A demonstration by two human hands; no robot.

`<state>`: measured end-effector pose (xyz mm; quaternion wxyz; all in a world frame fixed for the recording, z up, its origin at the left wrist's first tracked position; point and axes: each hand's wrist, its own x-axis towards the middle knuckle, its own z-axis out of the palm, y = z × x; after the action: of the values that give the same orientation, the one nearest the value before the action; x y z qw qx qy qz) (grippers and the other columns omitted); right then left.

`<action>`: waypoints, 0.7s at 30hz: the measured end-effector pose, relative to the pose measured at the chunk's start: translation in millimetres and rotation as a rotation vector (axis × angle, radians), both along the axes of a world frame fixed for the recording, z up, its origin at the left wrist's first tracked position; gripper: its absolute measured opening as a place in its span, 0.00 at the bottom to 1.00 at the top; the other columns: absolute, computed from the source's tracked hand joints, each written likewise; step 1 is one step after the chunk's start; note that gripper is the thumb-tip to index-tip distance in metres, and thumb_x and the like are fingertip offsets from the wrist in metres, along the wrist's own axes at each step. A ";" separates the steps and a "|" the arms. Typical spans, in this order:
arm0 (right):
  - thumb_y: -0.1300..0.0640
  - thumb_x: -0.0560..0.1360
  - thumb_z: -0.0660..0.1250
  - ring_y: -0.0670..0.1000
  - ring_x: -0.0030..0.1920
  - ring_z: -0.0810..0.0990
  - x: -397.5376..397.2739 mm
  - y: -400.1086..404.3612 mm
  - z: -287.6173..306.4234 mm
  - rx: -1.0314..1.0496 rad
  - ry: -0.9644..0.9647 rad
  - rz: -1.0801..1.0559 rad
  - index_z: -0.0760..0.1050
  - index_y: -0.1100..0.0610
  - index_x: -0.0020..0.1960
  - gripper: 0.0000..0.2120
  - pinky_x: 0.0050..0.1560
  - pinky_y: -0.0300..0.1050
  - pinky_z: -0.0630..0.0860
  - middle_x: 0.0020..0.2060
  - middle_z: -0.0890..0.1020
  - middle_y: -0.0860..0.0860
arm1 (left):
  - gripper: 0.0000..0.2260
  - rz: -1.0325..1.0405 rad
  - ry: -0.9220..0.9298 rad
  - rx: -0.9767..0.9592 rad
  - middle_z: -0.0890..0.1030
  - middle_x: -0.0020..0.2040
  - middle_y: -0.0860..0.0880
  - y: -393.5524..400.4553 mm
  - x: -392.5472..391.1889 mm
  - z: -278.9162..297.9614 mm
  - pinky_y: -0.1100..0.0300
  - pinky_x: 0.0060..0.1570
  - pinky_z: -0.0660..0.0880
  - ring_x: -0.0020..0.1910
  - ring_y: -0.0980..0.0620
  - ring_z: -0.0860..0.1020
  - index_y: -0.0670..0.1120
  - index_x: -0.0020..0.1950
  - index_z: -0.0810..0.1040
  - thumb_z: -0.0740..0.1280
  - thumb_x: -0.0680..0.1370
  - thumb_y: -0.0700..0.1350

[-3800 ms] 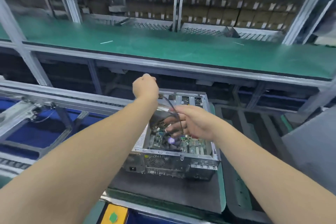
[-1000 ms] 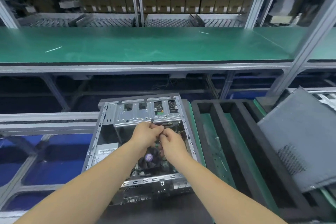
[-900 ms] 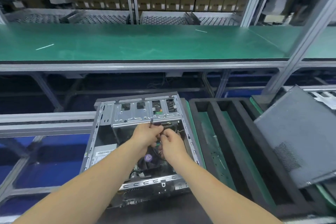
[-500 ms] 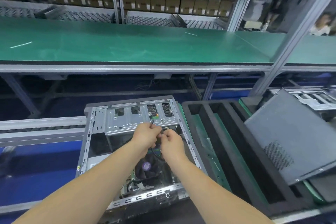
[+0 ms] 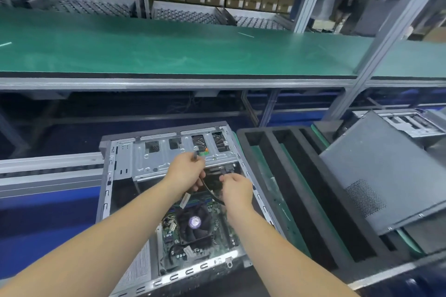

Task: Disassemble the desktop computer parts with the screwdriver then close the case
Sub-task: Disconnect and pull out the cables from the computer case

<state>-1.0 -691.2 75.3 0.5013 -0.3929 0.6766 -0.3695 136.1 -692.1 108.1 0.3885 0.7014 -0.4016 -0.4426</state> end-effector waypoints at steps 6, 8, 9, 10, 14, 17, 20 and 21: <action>0.64 0.80 0.65 0.47 0.22 0.72 10.8 7.1 -9.6 0.044 -0.202 -0.174 0.84 0.59 0.45 0.10 0.23 0.36 0.68 0.26 0.79 0.50 | 0.16 -0.115 -0.095 -0.008 0.83 0.35 0.44 -1.0 2.8 0.3 0.59 0.24 0.73 0.25 0.51 0.78 0.54 0.65 0.70 0.60 0.80 0.39; 0.65 0.80 0.66 0.46 0.21 0.70 13.9 8.6 -9.2 0.089 -0.310 -0.254 0.84 0.61 0.46 0.09 0.23 0.36 0.68 0.26 0.78 0.50 | 0.16 -0.138 -0.112 -0.038 0.83 0.35 0.44 0.4 1.2 -0.6 0.58 0.25 0.74 0.25 0.51 0.79 0.56 0.65 0.70 0.59 0.81 0.39; 0.65 0.80 0.67 0.46 0.21 0.70 14.3 8.3 -9.0 0.104 -0.351 -0.276 0.85 0.62 0.46 0.08 0.23 0.36 0.68 0.26 0.78 0.50 | 0.16 -0.144 -0.123 -0.049 0.83 0.35 0.43 0.7 1.4 -1.3 0.57 0.26 0.75 0.25 0.51 0.78 0.56 0.64 0.71 0.58 0.81 0.40; 0.65 0.80 0.67 0.46 0.22 0.69 13.7 8.0 -8.8 0.114 -0.382 -0.288 0.85 0.61 0.47 0.08 0.24 0.36 0.67 0.27 0.78 0.50 | 0.15 -0.148 -0.141 -0.057 0.83 0.35 0.43 0.6 2.6 -2.4 0.57 0.27 0.75 0.25 0.51 0.78 0.56 0.64 0.71 0.59 0.81 0.40; 0.64 0.80 0.68 0.46 0.22 0.66 10.5 7.2 -8.5 0.131 -0.421 -0.301 0.86 0.60 0.48 0.07 0.23 0.36 0.62 0.27 0.75 0.48 | 0.13 -0.157 -0.258 -0.070 0.82 0.34 0.44 -4.1 11.1 -7.0 0.60 0.24 0.73 0.23 0.53 0.77 0.57 0.62 0.73 0.61 0.81 0.43; 0.64 0.79 0.68 0.45 0.22 0.64 9.6 7.0 -9.2 0.114 -0.421 -0.302 0.86 0.60 0.46 0.08 0.23 0.34 0.62 0.27 0.73 0.48 | 0.13 -0.174 -0.315 -0.068 0.79 0.31 0.49 -6.9 13.0 -9.3 0.62 0.22 0.73 0.22 0.56 0.75 0.57 0.62 0.74 0.62 0.81 0.44; 0.63 0.78 0.70 0.45 0.22 0.64 9.4 6.8 -9.6 0.106 -0.404 -0.286 0.87 0.58 0.44 0.07 0.22 0.34 0.63 0.26 0.72 0.47 | 0.16 -0.190 -0.327 -0.077 0.79 0.30 0.50 -9.0 12.4 -9.7 0.60 0.23 0.74 0.21 0.57 0.74 0.57 0.66 0.74 0.63 0.80 0.43; 0.63 0.77 0.70 0.45 0.22 0.65 9.7 6.5 -9.9 0.105 -0.401 -0.279 0.87 0.58 0.44 0.07 0.23 0.33 0.64 0.26 0.72 0.47 | 0.18 -0.198 -0.336 -0.082 0.80 0.30 0.51 -9.9 12.4 -9.5 0.61 0.22 0.74 0.20 0.57 0.74 0.57 0.68 0.74 0.63 0.80 0.43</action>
<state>8.8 -684.6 65.4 0.5893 -0.1878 0.6297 -0.4701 148.4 -702.0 98.7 0.2989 0.7059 -0.5456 -0.3386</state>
